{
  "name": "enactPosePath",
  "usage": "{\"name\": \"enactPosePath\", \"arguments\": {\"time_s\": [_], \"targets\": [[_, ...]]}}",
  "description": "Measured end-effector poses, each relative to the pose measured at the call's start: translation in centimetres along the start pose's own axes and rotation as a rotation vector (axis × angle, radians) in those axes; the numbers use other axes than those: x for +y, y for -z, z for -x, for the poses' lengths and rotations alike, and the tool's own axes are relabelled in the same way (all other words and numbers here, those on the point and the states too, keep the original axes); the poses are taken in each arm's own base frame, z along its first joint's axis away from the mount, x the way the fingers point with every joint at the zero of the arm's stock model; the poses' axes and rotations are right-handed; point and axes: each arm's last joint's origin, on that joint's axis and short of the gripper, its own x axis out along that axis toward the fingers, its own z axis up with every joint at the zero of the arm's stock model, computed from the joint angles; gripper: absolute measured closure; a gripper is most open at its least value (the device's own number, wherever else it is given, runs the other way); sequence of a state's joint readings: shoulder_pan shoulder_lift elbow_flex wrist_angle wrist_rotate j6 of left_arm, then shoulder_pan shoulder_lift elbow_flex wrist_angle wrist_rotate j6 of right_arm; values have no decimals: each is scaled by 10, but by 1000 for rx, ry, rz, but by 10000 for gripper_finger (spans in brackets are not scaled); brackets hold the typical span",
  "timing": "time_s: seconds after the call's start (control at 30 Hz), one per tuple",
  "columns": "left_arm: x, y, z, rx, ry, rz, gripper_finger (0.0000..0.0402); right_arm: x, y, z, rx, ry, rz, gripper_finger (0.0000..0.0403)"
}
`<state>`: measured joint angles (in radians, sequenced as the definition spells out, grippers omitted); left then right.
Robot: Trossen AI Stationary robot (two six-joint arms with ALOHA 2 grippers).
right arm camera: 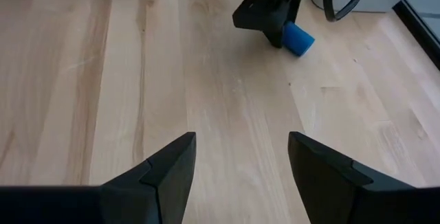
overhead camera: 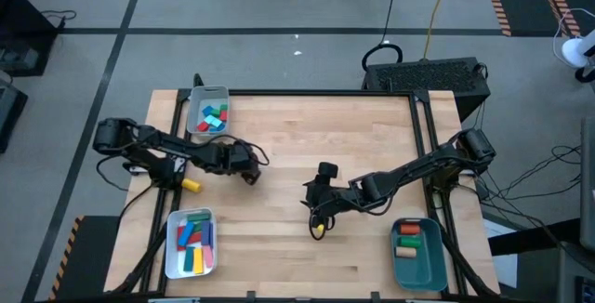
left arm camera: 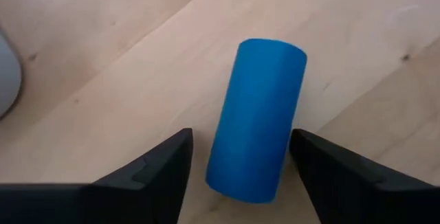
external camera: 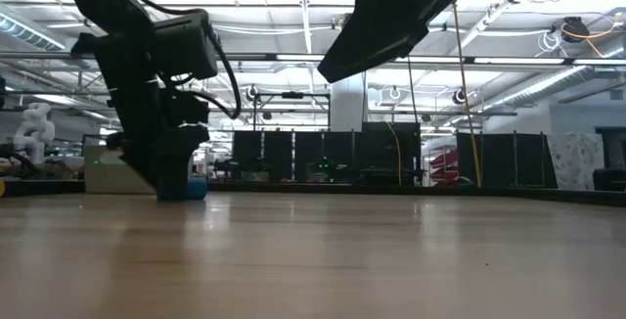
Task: Sort blocks by size
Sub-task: Put the blue cylindrical block into the blue bin
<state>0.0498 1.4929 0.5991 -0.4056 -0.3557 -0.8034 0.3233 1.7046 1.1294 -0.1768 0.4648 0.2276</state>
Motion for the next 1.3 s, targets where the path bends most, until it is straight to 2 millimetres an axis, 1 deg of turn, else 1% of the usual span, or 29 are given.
{"name": "enactPosePath", "arguments": {"time_s": [0.27, 0.53, 0.7, 0.9, 1.17, 1.3], "targets": [[-4, -3, 0, -33, 40, -59, 202, 0, 0, 0, 0, 0, 0, 188], [-10, 0, 1, -52, 61, -86, 260, 0, 0, 0, 0, 0, 0, 188], [-20, 2, 5, -70, 144, -126, 262, 0, 0, 0, -1, 1, 23, 188], [-38, 5, 12, -87, 343, -212, 262, 2, 3, 1, 21, -1, 121, 188], [-60, 4, 25, -187, 556, -273, 262, 8, 4, 4, 12, -9, 228, 188], [-67, 4, 31, -218, 644, -299, 262, 11, 7, 0, 19, -12, 275, 188]]}}
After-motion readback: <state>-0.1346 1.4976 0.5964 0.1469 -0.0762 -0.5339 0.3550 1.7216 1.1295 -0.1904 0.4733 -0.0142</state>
